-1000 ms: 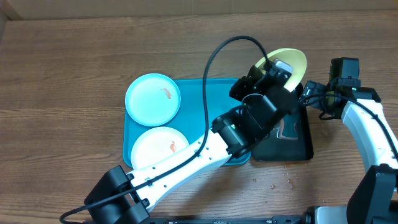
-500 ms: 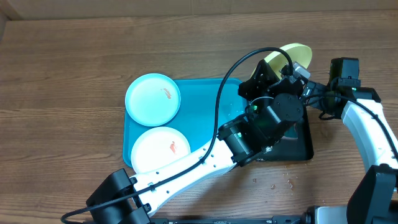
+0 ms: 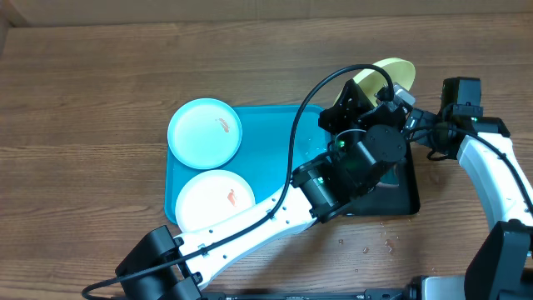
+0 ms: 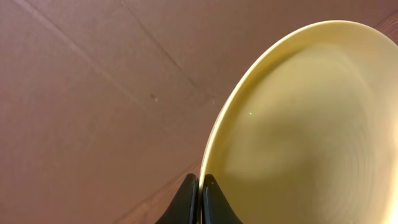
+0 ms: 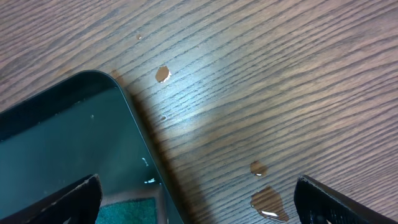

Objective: Clean dirty plates on tray and stack at the side

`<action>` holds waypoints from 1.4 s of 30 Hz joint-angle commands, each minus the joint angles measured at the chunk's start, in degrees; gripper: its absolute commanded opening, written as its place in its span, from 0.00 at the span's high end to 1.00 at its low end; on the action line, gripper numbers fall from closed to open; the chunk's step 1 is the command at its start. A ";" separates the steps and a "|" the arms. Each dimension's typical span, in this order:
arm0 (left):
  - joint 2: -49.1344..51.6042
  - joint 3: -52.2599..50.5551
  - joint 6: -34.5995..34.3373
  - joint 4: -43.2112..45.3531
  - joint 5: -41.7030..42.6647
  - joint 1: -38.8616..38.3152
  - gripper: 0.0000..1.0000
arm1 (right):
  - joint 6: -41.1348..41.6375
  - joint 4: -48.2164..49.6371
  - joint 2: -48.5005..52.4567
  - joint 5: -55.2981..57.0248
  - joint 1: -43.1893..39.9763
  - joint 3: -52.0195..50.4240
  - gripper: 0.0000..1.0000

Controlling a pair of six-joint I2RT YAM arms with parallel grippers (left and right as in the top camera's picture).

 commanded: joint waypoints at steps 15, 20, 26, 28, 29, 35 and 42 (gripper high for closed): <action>0.37 1.33 -22.77 -10.51 1.18 3.37 0.96 | 0.28 0.33 -0.59 -0.17 -0.02 0.87 0.00; 0.35 1.36 -37.38 -23.32 19.69 10.05 0.96 | 0.28 0.33 -0.59 -0.17 -0.02 0.87 0.00; 0.35 1.33 -46.56 -31.69 48.26 24.59 0.96 | 0.28 0.33 -0.59 -0.17 -0.02 0.87 0.00; 0.35 1.36 -48.43 -32.98 56.63 30.82 0.96 | 0.28 0.33 -0.59 -0.17 -0.02 0.87 0.00; 0.35 1.36 -49.16 -33.53 60.35 34.05 0.96 | 0.28 0.33 -0.59 -0.15 -0.02 0.87 0.00; 0.35 1.33 -51.49 -38.62 74.23 53.24 0.96 | 0.28 0.33 -0.59 -0.17 -0.02 0.87 0.00; 0.37 1.33 -51.23 -48.83 74.14 75.80 0.96 | 0.28 0.33 -0.59 -0.17 -0.02 0.87 0.00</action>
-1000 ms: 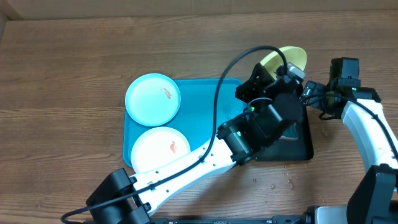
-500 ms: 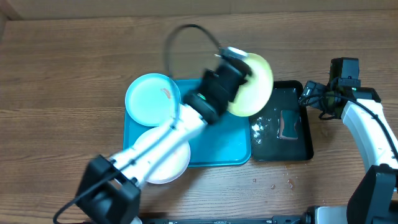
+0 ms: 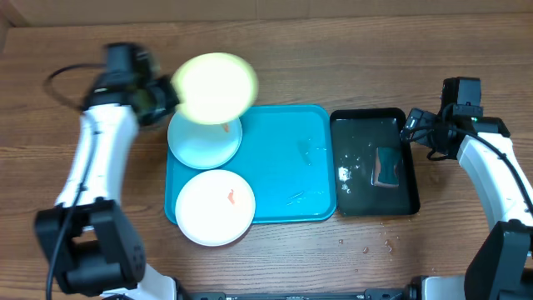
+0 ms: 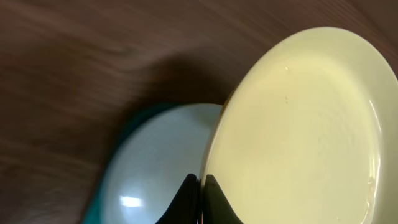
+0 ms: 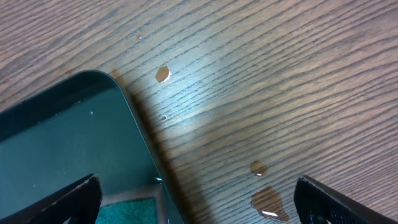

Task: Clean dirty plates on tray and stack at the side
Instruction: 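Carry the yellow plate left and set it on the table beside the tray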

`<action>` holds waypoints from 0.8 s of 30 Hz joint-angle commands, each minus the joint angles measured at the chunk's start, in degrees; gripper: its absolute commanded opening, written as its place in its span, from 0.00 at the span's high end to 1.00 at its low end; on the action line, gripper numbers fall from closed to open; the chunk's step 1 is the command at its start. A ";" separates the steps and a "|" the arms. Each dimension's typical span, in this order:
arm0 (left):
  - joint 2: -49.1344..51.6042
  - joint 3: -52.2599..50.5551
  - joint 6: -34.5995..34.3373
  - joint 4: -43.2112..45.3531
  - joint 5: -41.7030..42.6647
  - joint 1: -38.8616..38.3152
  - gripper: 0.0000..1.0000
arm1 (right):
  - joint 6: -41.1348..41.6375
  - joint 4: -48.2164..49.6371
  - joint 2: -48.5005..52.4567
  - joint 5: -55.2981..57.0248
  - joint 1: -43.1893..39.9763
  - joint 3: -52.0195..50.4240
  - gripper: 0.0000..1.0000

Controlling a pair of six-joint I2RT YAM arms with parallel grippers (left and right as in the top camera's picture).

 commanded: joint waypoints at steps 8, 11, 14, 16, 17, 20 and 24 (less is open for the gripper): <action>-0.02 0.68 0.52 -5.46 2.78 23.37 0.96 | 0.28 0.35 -0.59 -0.17 -0.02 0.87 0.00; -0.02 0.04 0.48 -5.64 -1.60 26.64 0.96 | 0.28 0.35 -0.59 -0.17 -0.02 0.87 0.00; -0.02 -1.60 -0.33 -4.74 -9.53 28.22 0.96 | 0.28 0.37 -0.59 -0.17 -0.02 0.87 0.00; -0.02 -2.95 -0.33 -3.78 -14.51 28.30 0.96 | 0.28 0.35 -0.59 -0.17 -0.02 0.87 0.00; -0.02 -3.85 -0.37 -3.08 -16.39 28.30 0.96 | 0.28 0.35 -0.59 -0.17 -0.02 0.87 0.00; -0.02 -7.23 -1.03 0.17 -16.96 27.69 0.96 | 0.28 0.35 -0.59 -0.15 -0.02 0.87 0.00; -0.02 -12.57 -1.68 6.23 -16.70 27.19 0.96 | 0.26 0.37 -0.59 -0.17 -0.02 0.87 0.00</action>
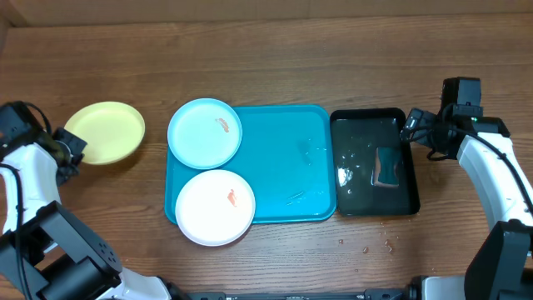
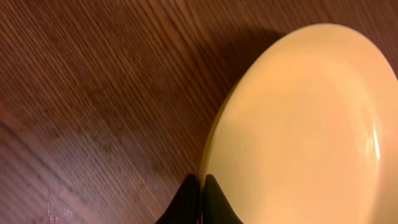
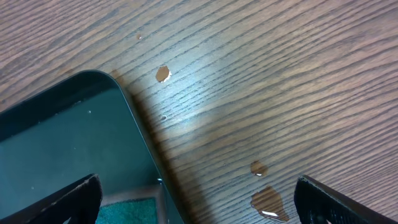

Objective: Clean dirty plates on tray and stack at the side

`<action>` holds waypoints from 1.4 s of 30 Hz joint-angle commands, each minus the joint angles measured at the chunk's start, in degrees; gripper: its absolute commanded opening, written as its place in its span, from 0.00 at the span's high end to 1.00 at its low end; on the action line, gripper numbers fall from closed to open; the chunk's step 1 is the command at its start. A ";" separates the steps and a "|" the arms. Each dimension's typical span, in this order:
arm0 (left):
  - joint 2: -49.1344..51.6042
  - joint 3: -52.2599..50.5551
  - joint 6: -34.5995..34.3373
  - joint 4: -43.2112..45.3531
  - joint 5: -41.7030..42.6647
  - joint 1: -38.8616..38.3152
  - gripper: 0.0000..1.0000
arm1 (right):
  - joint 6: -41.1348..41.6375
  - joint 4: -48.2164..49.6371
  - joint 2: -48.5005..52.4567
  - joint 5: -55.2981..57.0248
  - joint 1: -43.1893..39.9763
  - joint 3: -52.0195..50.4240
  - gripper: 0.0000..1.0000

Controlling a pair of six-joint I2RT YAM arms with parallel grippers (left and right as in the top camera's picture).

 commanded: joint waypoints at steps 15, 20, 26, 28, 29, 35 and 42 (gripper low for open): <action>-0.02 -7.10 -1.22 7.56 3.58 -1.81 0.48 | 0.28 0.31 -0.59 -0.17 -0.02 0.87 0.00; -0.02 -6.27 0.59 8.24 11.91 -3.82 0.37 | 0.28 0.31 -0.59 -0.15 -0.02 0.87 0.00; -0.07 -1.03 1.38 2.99 13.29 -11.28 0.48 | 0.28 0.31 -0.59 -0.17 -0.02 0.90 0.00; -0.07 2.03 1.38 -0.04 13.27 -14.58 0.55 | 0.28 0.31 -0.59 -0.17 -0.02 0.87 0.00; -0.09 3.76 1.38 -1.75 13.20 -16.57 0.59 | 0.28 0.31 -0.59 -0.15 -0.02 0.87 0.00; -0.09 8.04 1.36 -8.04 9.77 -25.51 0.67 | 0.28 0.31 -0.59 -0.15 -0.02 0.87 0.00; -0.02 6.12 1.33 -10.86 -1.27 -32.02 0.65 | 0.28 0.31 -0.59 -0.17 -0.02 0.87 0.00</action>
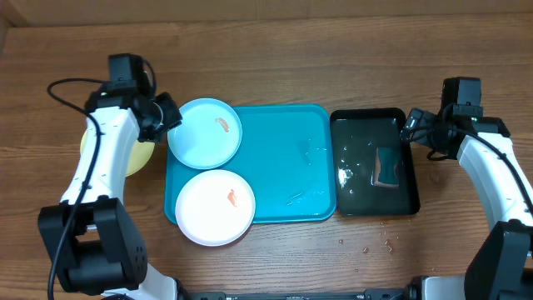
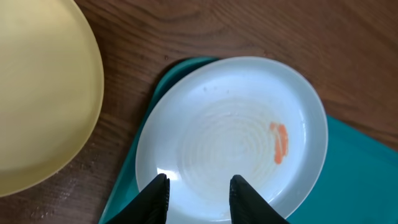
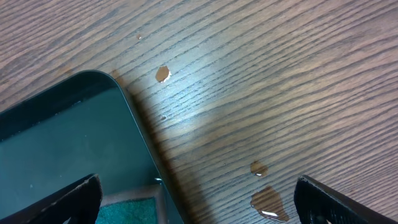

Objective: Clean dirty plates on tray and stack at the side

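Observation:
A light blue plate [image 1: 205,132] with an orange smear sits at the back left of the teal tray [image 1: 283,167]; the left wrist view shows it too [image 2: 233,140]. A white plate [image 1: 215,207], also smeared, lies in front of it. The yellow plate [image 1: 133,154] rests on the table left of the tray, partly hidden by my left arm, and appears in the left wrist view [image 2: 37,106]. My left gripper [image 2: 198,186] is open just above the blue plate's near rim. My right gripper [image 3: 196,193] is wide open at the black basin's back right corner.
A black basin [image 1: 375,162] holding water and a green sponge [image 1: 386,167] stands right of the tray. Water drops [image 3: 266,200] lie on the wood beside it and near the table's front [image 1: 375,246]. A cardboard wall runs along the back edge.
My left gripper has let go of the yellow plate, which stays on the table left of the tray. It now hangs open over the blue plate. The right arm has not moved.
My left gripper held the yellow plate up above the black basin. Then it held the plate over the blue plate at the tray's back left, then low over the table left of the tray. Now that plate lies there and the gripper is open.

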`<action>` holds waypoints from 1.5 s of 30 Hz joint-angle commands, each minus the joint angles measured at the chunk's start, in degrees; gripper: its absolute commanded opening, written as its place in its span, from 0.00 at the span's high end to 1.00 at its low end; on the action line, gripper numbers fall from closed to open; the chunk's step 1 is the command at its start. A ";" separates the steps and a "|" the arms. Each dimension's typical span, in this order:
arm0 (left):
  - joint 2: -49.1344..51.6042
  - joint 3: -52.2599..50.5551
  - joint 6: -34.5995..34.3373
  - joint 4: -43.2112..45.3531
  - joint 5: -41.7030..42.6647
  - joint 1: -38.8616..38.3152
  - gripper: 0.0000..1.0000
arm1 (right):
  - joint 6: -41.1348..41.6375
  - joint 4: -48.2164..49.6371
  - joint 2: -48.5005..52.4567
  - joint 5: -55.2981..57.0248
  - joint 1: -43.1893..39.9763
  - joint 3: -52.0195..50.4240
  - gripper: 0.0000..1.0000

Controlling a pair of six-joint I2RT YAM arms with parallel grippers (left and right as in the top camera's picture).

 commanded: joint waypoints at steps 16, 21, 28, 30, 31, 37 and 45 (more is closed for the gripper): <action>-0.13 -10.43 0.44 5.05 -9.46 -1.51 0.72 | 0.28 0.33 -0.59 -0.15 -0.02 0.87 0.00; -0.13 -12.92 0.24 8.41 -10.38 -1.51 0.71 | 0.28 0.33 -0.59 -0.15 -0.02 0.87 0.00; -0.13 -13.42 0.26 9.22 -12.68 -1.51 0.72 | 0.28 0.33 -0.59 -0.15 -0.02 0.87 0.00; -0.13 -13.62 0.26 9.33 -12.63 -1.53 0.73 | 0.28 0.33 -0.59 -0.15 -0.02 0.87 0.00; -0.13 -13.88 0.26 9.60 -12.63 -1.53 0.74 | 0.28 0.33 -0.59 -0.13 -0.02 0.87 0.00; -0.13 -17.11 0.24 13.81 -12.24 -1.68 0.77 | 0.26 0.33 -0.59 -0.15 -0.02 0.87 0.00; -0.13 -18.03 0.26 15.69 -11.96 -1.68 0.82 | 0.28 0.35 -0.59 -0.15 -0.02 0.87 0.00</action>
